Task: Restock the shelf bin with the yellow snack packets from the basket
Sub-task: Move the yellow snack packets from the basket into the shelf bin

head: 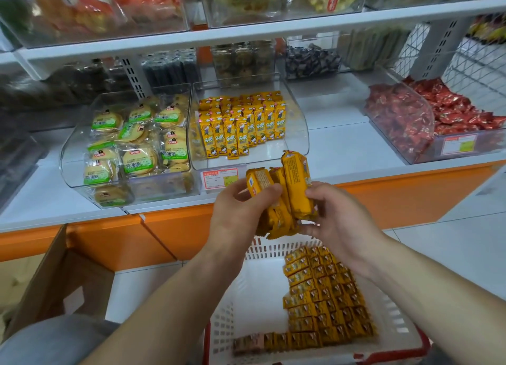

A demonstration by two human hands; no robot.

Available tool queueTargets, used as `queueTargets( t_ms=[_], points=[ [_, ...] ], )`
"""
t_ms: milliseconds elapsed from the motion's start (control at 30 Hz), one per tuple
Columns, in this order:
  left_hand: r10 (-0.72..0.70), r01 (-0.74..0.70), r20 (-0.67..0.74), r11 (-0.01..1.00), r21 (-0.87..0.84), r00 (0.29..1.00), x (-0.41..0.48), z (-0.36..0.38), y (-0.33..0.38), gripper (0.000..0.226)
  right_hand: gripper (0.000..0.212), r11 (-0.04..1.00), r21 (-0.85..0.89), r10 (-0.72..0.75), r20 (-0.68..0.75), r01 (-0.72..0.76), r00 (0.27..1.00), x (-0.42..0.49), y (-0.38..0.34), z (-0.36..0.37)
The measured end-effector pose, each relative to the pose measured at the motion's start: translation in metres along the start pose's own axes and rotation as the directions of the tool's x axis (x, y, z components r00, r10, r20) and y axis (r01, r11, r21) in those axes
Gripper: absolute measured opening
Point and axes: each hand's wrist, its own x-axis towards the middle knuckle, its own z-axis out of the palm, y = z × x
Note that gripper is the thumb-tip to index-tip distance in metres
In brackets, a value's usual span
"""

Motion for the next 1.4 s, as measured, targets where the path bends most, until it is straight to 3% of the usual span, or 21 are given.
queueTargets(
  t_ms=[100, 233, 300, 433, 533, 633, 767, 967, 1100, 1267, 1400],
  points=[
    [-0.025, 0.026, 0.019, 1.000, -0.018, 0.999, 0.000, -0.005, 0.001, 0.033, 0.022, 0.999, -0.045, 0.018, 0.014, -0.017, 1.000, -0.003, -0.003, -0.001],
    [-0.039, 0.039, 0.034, 0.999, -0.002, 0.999, 0.000, -0.007, 0.000, 0.032, 0.021, 0.995, -0.099, -0.009, 0.070, 0.016, 0.998, -0.005, -0.004, -0.003],
    [-0.048, 0.049, 0.039, 0.999, -0.009, 0.998, 0.001, -0.007, -0.003, 0.027, 0.016, 0.997, -0.069, -0.022, 0.088, 0.029, 0.996, -0.006, -0.002, -0.003],
    [-0.049, 0.049, -0.001, 0.999, -0.017, 0.999, 0.005, -0.004, -0.005, 0.019, 0.027, 0.999, -0.004, -0.052, 0.106, 0.052, 0.993, -0.005, 0.003, 0.000],
    [-0.021, 0.021, 0.010, 1.000, 0.002, 1.000, 0.004, -0.003, -0.006, 0.019, 0.019, 0.998, 0.038, -0.043, 0.080, 0.040, 0.996, -0.004, 0.003, 0.003],
    [0.020, -0.022, 0.046, 0.998, 0.059, 0.999, 0.003, -0.005, -0.004, 0.042, 0.051, 0.996, 0.091, -0.012, 0.025, 0.010, 1.000, -0.001, -0.001, 0.002],
    [0.025, -0.030, 0.067, 0.997, 0.073, 0.997, 0.004, -0.012, 0.003, 0.043, 0.059, 0.991, 0.134, -0.011, 0.000, 0.011, 1.000, -0.001, -0.002, 0.003],
    [0.048, -0.052, 0.063, 0.997, 0.060, 0.997, 0.011, -0.030, 0.024, 0.041, 0.045, 0.995, 0.000, -0.103, -0.083, 0.103, 0.991, 0.001, -0.014, 0.007],
    [0.084, -0.085, 0.025, 0.995, 0.048, 0.996, 0.020, -0.052, 0.044, 0.038, 0.028, 0.993, -0.090, -0.081, -0.079, 0.074, 0.994, 0.021, -0.028, 0.014],
    [0.176, -0.170, -0.036, 0.976, 0.138, 0.984, 0.029, -0.082, 0.063, 0.024, 0.068, 0.933, -0.342, -0.046, 0.190, 0.110, 0.981, 0.065, -0.060, 0.040],
    [0.211, -0.199, -0.064, 0.967, 0.158, 0.975, 0.032, -0.100, 0.067, 0.022, 0.071, 0.846, -0.504, -0.095, 0.180, 0.175, 0.979, 0.126, -0.071, 0.056]
  ],
)
